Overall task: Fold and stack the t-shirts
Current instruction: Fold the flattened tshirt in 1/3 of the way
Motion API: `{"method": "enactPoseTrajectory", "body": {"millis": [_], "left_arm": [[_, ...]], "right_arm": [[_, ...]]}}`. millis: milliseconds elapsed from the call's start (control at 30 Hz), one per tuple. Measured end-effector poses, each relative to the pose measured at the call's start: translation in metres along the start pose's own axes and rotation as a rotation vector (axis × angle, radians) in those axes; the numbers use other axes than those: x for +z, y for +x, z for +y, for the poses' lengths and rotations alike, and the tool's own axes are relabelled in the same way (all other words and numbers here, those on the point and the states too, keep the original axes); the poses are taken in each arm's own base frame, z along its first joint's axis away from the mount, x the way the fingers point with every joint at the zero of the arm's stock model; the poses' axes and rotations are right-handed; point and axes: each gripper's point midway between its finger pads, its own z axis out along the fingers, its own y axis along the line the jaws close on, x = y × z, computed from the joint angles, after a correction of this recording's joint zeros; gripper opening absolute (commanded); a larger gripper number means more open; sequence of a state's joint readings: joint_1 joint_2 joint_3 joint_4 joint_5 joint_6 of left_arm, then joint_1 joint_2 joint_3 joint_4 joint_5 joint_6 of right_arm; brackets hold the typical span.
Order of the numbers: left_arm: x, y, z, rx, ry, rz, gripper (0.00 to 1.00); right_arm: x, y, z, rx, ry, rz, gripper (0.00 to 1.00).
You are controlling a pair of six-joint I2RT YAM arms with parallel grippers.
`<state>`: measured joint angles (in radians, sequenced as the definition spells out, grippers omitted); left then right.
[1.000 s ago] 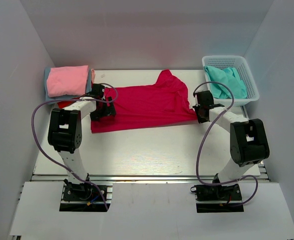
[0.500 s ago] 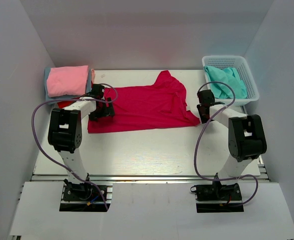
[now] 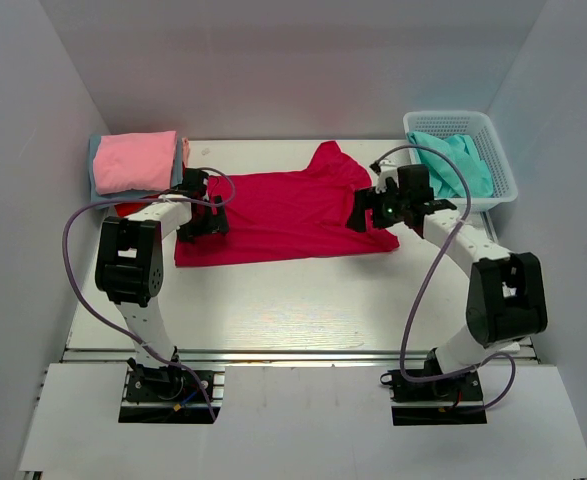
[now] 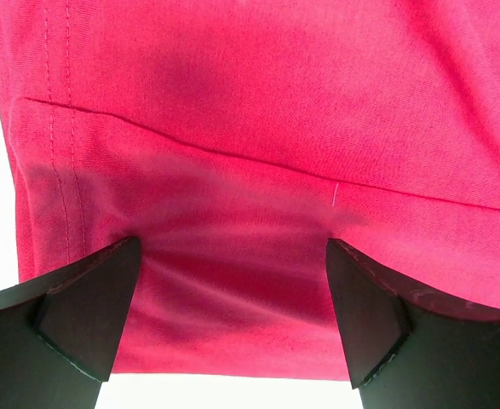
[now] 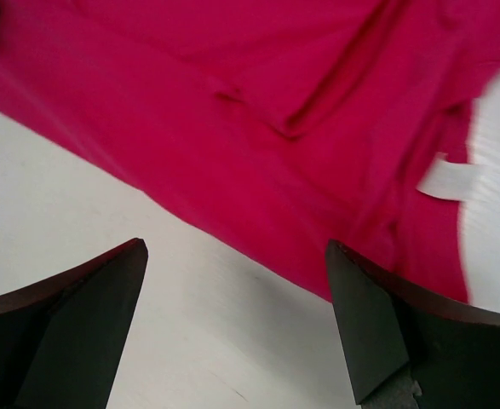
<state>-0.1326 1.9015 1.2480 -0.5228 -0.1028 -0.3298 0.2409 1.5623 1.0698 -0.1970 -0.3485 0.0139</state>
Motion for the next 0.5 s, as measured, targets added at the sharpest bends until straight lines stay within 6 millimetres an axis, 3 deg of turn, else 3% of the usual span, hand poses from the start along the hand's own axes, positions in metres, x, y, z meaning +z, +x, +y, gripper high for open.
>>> {"method": "enactPoseTrajectory", "body": {"millis": [67,167,333,500], "left_arm": [[0.0,0.0,0.0,0.0,0.002,0.001,1.0],[0.0,0.0,-0.001,0.0,0.004,0.001,1.0],[0.0,0.0,0.0,-0.003,0.005,0.001,1.0],[0.001,0.0,0.001,-0.005,0.004,0.001,1.0]], "right_arm": [[0.011,0.007,0.01,0.032,-0.068,0.021,0.9],[0.03,0.023,0.007,0.096,-0.089,0.072,0.9],[0.059,0.056,-0.02,0.219,0.005,0.158,0.9],[0.066,0.045,-0.056,0.269,0.168,0.118,0.9]]}}
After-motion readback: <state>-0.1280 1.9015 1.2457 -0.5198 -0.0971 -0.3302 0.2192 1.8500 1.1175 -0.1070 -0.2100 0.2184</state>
